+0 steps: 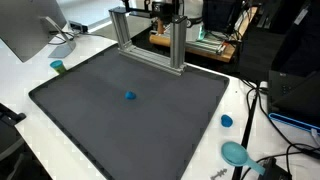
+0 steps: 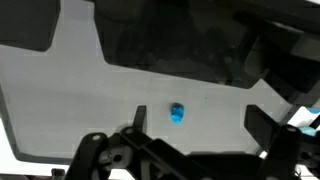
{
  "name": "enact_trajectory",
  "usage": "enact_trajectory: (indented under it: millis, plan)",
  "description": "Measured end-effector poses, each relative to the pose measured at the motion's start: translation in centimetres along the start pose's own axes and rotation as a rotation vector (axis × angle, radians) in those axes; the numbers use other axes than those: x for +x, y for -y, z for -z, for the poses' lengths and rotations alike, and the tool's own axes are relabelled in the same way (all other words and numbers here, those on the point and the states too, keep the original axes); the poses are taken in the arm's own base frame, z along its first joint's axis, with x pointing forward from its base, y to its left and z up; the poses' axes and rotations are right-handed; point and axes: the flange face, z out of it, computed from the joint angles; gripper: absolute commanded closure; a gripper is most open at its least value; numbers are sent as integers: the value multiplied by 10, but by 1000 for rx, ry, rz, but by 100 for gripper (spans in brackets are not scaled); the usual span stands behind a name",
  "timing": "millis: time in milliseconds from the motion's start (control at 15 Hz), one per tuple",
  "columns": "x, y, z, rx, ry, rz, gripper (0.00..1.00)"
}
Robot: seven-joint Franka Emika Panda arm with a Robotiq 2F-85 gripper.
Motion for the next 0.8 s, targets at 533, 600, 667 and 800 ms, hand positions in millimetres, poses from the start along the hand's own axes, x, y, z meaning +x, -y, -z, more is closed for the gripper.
enact_trajectory:
  millis: [533, 600, 667, 800]
  plan:
    - [6, 11, 8, -11, 14, -152, 0]
    - [10, 19, 15, -19, 18, -207, 0]
    - [15, 29, 25, -28, 18, -265, 0]
    - [23, 54, 48, -51, 23, -354, 0]
